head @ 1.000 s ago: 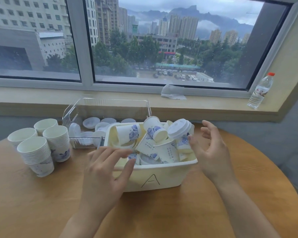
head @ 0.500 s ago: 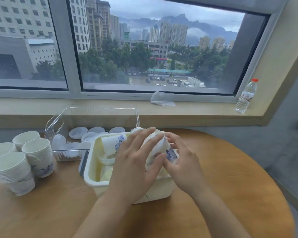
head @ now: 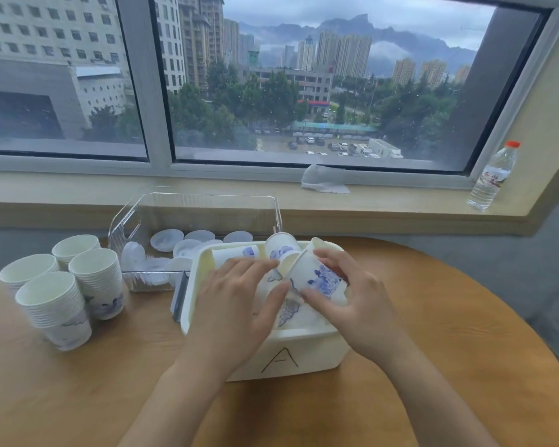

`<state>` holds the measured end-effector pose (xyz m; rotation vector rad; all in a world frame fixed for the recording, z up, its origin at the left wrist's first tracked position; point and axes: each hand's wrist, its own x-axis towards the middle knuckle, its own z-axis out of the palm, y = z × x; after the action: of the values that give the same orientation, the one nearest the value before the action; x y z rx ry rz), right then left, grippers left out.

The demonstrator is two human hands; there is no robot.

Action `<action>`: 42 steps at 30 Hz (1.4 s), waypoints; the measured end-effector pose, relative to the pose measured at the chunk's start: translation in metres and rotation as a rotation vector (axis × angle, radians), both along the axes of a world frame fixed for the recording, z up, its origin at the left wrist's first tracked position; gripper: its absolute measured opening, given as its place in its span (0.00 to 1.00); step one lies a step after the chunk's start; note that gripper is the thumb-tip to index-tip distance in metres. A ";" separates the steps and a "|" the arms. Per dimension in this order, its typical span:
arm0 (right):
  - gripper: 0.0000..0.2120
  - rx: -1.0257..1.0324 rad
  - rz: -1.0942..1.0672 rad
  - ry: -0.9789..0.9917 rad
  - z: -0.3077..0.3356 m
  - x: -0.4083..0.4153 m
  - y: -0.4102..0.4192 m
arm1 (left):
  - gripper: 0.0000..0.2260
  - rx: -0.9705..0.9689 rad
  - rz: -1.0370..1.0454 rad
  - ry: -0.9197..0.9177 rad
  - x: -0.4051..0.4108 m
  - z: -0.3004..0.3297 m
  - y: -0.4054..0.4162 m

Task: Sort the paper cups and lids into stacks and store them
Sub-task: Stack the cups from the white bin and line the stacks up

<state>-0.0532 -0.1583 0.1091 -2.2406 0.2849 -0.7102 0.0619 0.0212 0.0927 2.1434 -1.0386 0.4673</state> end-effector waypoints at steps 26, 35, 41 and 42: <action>0.11 -0.001 0.324 0.013 0.041 0.075 0.019 | 0.30 -0.749 -0.203 0.619 0.042 0.018 0.039; 0.22 -0.390 0.393 0.381 0.059 0.127 0.012 | 0.31 -0.744 -0.098 0.463 0.082 0.001 0.060; 0.25 -0.558 0.375 0.444 0.049 0.141 0.032 | 0.28 -0.773 -0.095 0.416 0.075 -0.013 0.071; 0.26 -0.578 0.362 0.453 0.048 0.142 0.034 | 0.27 -0.765 -0.090 0.403 0.073 -0.016 0.072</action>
<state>0.0885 -0.1240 0.1570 -2.8882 -0.1377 -0.0783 0.1352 0.0935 0.0770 1.4173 -0.5869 0.3004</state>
